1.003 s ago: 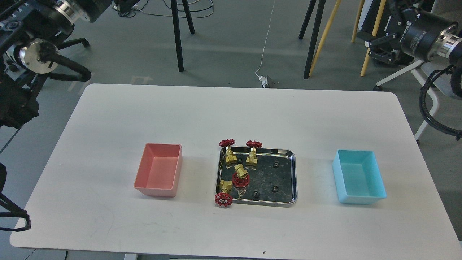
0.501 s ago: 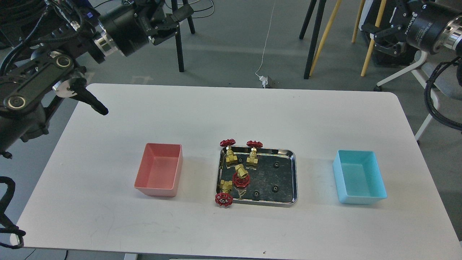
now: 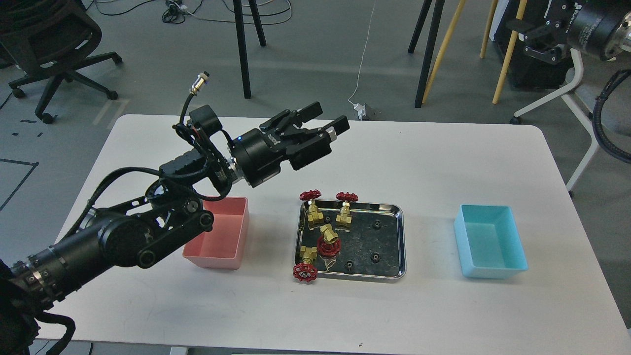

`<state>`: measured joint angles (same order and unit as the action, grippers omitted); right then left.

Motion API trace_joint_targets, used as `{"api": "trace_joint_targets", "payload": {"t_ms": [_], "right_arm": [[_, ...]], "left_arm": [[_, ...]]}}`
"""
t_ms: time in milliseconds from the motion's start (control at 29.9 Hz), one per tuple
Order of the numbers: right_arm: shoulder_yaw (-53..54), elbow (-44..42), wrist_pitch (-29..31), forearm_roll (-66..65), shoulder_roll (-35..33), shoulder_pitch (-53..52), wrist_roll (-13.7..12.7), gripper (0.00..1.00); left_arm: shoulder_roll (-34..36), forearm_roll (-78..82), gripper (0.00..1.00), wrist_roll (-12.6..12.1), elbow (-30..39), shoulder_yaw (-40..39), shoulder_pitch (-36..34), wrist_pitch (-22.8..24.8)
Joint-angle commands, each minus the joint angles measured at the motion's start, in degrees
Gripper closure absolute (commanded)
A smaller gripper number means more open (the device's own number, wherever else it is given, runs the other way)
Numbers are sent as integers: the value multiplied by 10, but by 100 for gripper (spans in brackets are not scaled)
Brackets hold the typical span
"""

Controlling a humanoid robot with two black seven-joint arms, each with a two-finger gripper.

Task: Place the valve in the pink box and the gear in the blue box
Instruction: 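Lower the left gripper onto a brass valve on the tray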

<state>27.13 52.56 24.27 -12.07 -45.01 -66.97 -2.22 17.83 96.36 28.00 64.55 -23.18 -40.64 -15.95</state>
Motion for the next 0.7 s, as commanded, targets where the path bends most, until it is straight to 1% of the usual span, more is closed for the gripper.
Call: {"api": "trace_joint_targets", "payload": {"t_ms": [0, 33, 134, 267, 468, 568, 668], "right_arm": [[-1, -1, 1, -2, -8, -12, -2, 1], [-1, -1, 1, -4, -13, -15, -4, 1], [-1, -1, 1, -20, -17, -22, -9, 1], [-1, -7, 2, -33, -17, -23, -9, 1], [-12, -8, 2, -34, -17, -24, -9, 1], [-12, -8, 2, -34, -17, -24, -9, 1], [-13, -8, 2, -34, -17, -23, -9, 1]], "left_arm": [[-24, 43, 1, 0, -42, 101, 14, -115], [-37, 52, 1, 0, -65, 129, 14, -120], [-92, 72, 1, 0, -149, 175, 14, -120], [-140, 89, 1, 0, -242, 190, 24, -120], [-176, 92, 1, 0, -310, 194, 24, -120], [-178, 92, 1, 0, -336, 195, 25, -120], [-178, 90, 1, 0, -351, 214, 25, -120]]}}
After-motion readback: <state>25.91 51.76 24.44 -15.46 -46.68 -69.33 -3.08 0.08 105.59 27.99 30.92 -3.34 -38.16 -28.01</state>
